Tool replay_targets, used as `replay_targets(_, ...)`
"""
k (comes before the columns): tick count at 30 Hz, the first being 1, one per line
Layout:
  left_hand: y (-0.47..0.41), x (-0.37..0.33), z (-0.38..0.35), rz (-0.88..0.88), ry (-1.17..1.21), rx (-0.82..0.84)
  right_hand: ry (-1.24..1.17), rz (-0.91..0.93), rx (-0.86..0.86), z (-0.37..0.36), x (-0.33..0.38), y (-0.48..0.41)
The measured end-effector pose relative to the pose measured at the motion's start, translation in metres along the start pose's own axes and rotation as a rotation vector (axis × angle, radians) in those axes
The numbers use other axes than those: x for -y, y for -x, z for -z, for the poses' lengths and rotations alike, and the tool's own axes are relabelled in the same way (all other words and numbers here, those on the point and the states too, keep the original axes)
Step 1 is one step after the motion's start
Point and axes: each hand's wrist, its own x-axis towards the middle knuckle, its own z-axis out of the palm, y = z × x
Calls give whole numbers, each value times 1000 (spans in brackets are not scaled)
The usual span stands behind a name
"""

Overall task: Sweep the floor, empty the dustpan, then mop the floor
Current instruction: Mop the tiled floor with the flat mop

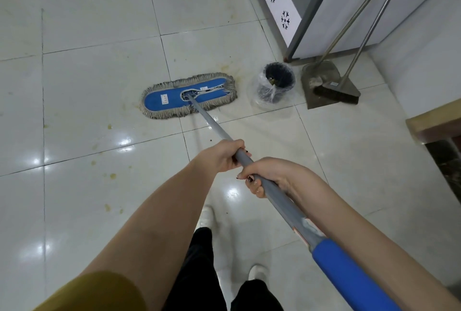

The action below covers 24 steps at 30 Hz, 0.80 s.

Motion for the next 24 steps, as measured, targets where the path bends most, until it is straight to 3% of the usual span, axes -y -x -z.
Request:
replay_targets(17,66,174,-105,-35,197,-60,193,-25,52,77,-176,59)
replay_targets(24,68,207,-104,3,677,-71,118,-20,3,57,-213,73)
